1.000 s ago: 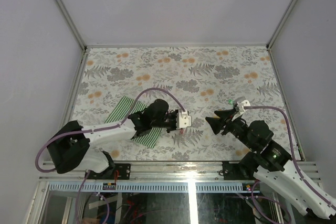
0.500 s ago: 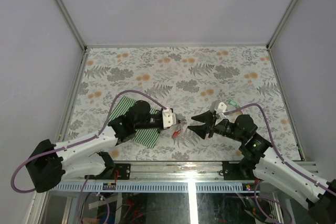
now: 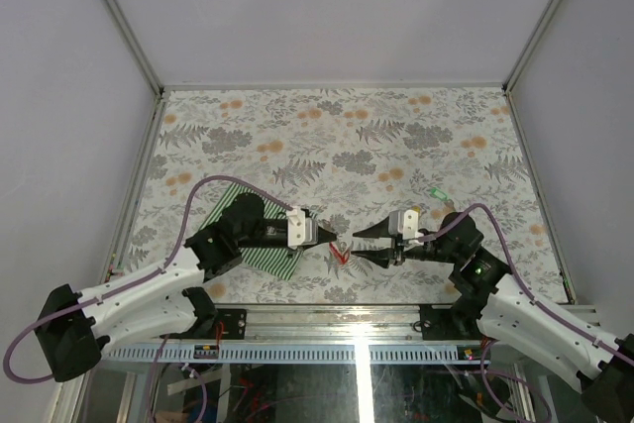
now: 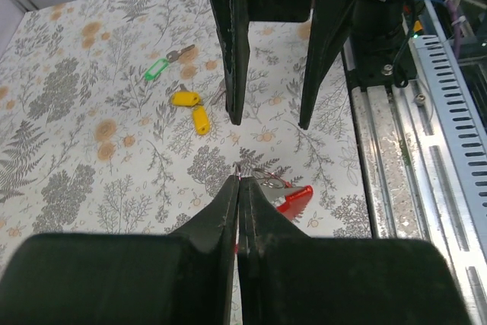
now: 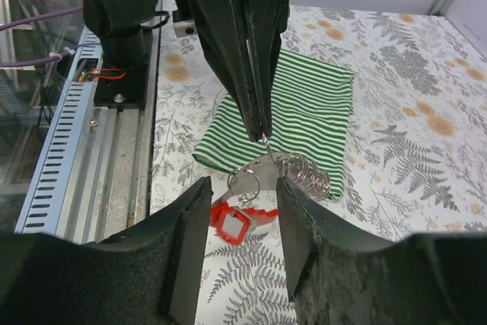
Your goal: Put the keys on the keyring
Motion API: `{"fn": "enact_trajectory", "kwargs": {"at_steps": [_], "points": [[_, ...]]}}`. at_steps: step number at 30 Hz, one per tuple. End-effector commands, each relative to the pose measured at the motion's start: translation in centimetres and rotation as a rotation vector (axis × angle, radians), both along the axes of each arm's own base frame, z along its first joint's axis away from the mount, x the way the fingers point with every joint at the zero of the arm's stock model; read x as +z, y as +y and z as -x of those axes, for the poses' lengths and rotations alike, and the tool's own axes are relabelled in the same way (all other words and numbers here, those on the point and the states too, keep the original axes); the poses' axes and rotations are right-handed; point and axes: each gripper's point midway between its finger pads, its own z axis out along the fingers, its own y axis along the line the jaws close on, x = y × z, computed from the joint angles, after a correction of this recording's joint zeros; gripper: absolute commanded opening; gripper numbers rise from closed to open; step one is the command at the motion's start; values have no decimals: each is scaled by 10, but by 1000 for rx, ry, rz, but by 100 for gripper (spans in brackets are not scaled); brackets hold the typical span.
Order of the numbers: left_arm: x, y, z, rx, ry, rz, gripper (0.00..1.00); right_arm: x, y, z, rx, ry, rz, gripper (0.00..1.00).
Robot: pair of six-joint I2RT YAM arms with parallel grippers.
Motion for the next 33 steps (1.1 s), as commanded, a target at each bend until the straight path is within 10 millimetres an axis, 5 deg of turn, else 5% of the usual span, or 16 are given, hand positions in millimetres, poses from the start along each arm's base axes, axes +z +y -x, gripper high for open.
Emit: {"fn": "enact_trajectory", "kwargs": {"at_steps": [1,15,33], "points": [[20,2,14,-59,-8,70,0,38,7,7,84,-125,-65,45],[28,4,19,-64,-1,94,0,55,23,8,125,-144,-103,40],[31,4,23,-97,-8,87,0,41,33,8,147,-116,-51,34]]}}
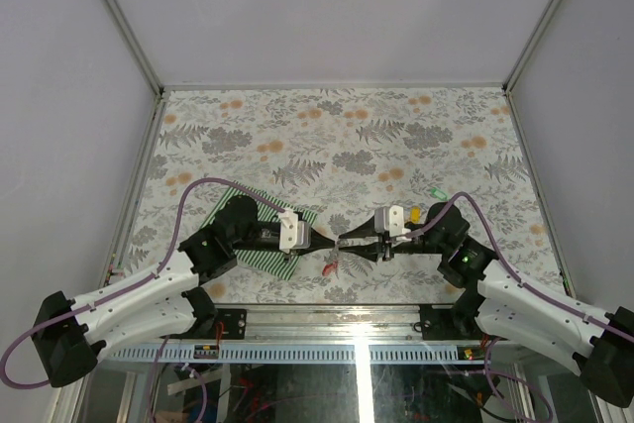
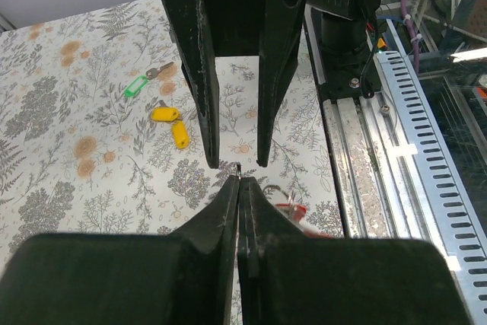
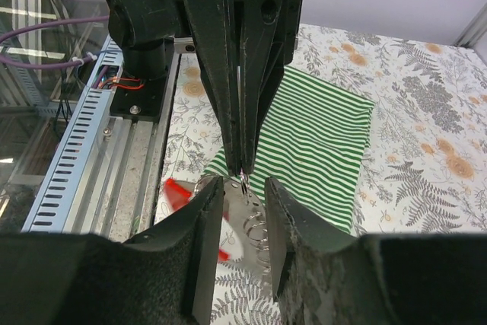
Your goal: Put the keys on the keyring
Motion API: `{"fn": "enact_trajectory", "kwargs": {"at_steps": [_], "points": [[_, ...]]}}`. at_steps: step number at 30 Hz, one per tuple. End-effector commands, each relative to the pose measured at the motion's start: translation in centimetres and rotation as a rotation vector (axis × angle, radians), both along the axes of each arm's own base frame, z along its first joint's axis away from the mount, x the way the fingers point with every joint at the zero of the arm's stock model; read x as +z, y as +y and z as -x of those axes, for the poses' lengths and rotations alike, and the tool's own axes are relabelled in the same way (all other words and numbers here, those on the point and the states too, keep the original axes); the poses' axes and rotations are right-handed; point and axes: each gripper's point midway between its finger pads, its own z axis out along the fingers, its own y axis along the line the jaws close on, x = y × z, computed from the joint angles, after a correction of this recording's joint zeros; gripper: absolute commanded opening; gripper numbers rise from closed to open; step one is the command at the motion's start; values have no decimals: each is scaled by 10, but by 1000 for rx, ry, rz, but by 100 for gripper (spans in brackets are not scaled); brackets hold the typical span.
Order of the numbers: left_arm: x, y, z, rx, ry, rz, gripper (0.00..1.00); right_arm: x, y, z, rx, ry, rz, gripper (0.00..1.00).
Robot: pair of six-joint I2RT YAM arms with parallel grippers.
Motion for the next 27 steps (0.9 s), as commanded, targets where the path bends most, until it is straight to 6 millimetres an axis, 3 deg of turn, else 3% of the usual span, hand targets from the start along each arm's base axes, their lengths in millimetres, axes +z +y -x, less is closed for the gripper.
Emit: {"fn": "enact_trajectory", "kwargs": {"at_steps": [1,9,16,19,27], "points": [[18,-1,2,-23,-38,43,0,28,5,3,30,-71,-54,34],[23,-2,1,-26,-46,50,0,23,10,7,62,-30,-22,29],[27,-1,2,-20,-48,61,0,24,11,5,52,4,4,2],[34,1,1,-1,-44,83,0,29,10,3,33,8,6,0],[78,8,-1,81,5,233,23,70,0,10,24,-54,-83,0]]}}
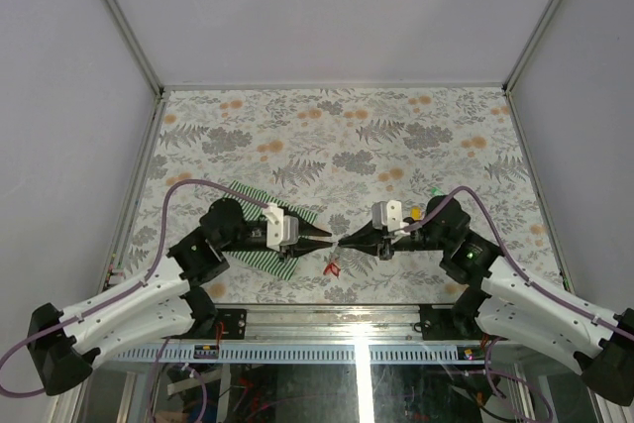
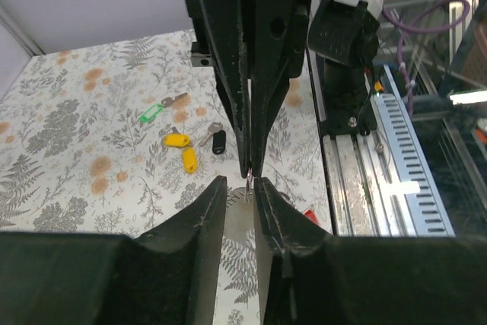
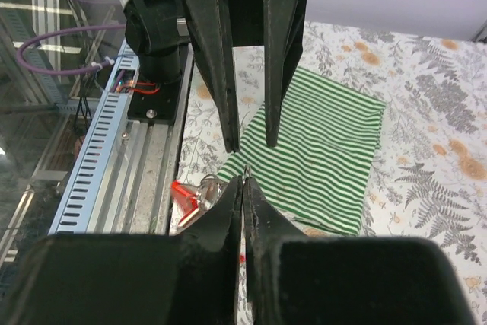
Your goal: Put the keys on the keyring
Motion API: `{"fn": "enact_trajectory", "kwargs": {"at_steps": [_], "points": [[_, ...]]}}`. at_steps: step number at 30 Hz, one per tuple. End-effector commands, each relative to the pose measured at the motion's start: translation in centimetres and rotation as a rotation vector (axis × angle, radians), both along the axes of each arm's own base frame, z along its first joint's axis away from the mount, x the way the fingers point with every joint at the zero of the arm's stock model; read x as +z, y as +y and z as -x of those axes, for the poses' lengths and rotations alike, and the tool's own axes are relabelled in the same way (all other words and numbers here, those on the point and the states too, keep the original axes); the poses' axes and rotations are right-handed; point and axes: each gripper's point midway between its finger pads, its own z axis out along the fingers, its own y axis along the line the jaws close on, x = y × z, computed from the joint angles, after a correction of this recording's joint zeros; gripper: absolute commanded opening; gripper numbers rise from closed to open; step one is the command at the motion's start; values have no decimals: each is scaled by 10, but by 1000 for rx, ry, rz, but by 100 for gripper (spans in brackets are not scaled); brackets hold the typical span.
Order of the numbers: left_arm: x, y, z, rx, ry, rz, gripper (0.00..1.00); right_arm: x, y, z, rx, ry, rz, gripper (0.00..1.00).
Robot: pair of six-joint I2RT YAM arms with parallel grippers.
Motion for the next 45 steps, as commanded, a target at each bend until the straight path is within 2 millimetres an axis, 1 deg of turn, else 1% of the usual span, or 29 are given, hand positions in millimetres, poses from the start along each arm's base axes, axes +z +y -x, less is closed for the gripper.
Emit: {"fn": "enact_trajectory", "kwargs": {"at_steps": [1,5,10,14,18,26,31,35,40,45], "points": [[57,4,-6,72,2,171,24,62,-3,5,3,-99,-139,0],[80,11,-6,106,10,226,28,92,-6,13,19,-127,-240,0],[114,17,0,102,22,330,28,131,-9,22,46,-137,-395,0],[141,21,2,97,34,405,28,156,-14,26,56,-117,-516,0],[161,25,5,95,42,482,28,177,-19,26,48,-113,-618,0],[188,34,6,98,44,613,29,197,-24,23,36,-93,-737,0],[200,36,9,69,43,691,29,204,-27,19,20,-81,-786,0],[203,33,8,54,78,710,29,211,-29,15,4,-68,-831,0],[205,30,5,51,101,725,30,219,-33,5,-46,-46,-879,0],[208,26,-2,62,141,731,29,227,-37,-1,-67,-14,-934,0]]}}
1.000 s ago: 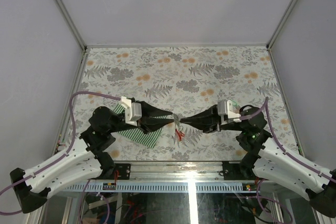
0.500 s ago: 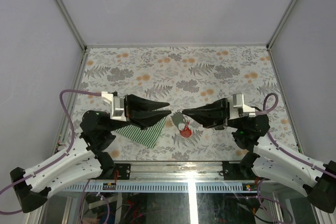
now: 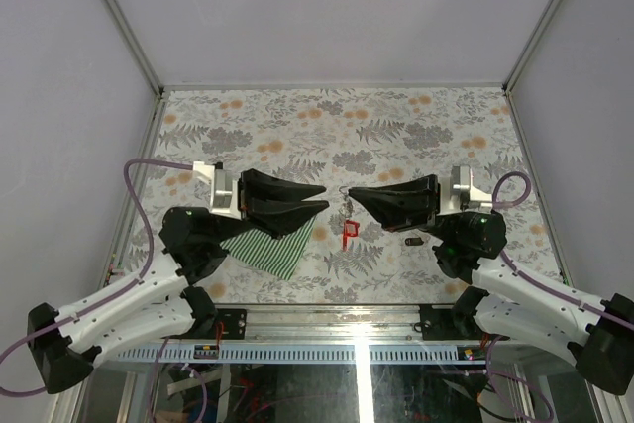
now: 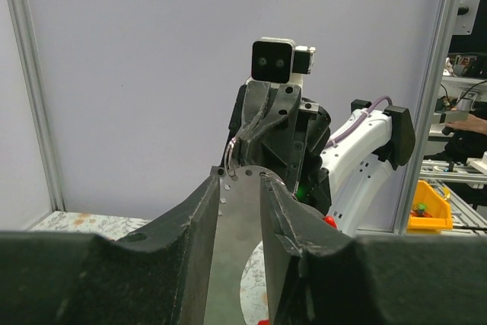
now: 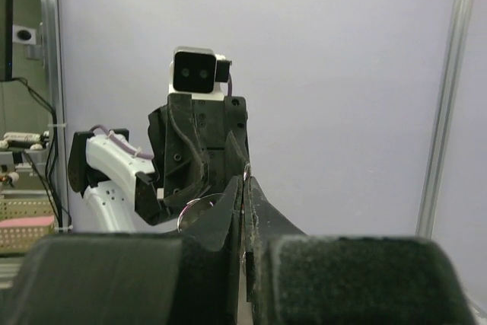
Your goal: Put the keys on the keyring
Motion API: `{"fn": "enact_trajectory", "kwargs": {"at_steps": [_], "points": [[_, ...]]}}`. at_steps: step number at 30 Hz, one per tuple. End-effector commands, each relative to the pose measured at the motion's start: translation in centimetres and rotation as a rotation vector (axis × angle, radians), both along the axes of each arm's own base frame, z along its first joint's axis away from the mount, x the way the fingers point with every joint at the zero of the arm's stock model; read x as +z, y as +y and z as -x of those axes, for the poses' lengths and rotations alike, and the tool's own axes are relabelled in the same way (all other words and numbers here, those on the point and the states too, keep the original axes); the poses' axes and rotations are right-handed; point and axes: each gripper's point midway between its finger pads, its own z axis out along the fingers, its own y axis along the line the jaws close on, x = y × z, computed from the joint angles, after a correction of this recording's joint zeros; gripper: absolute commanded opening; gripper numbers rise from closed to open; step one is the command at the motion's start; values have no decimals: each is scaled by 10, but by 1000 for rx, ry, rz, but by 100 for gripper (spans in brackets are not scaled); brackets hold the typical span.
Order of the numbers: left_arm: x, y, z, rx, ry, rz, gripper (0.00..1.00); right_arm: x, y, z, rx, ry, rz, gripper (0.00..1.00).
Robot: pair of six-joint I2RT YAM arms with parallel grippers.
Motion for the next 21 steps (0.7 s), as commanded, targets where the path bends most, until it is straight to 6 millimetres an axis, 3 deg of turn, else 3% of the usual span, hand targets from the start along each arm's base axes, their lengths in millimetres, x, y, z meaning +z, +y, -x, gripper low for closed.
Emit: {"fn": "enact_trajectory", "kwargs": {"at_steps": [1,21], "points": [[23,5,-2,2,3,85,29,35,-19,2,-24,-14,-161,0],[25,-6,-8,-38,25,138,22,31,-13,7,8,-37,-134,0]]}}
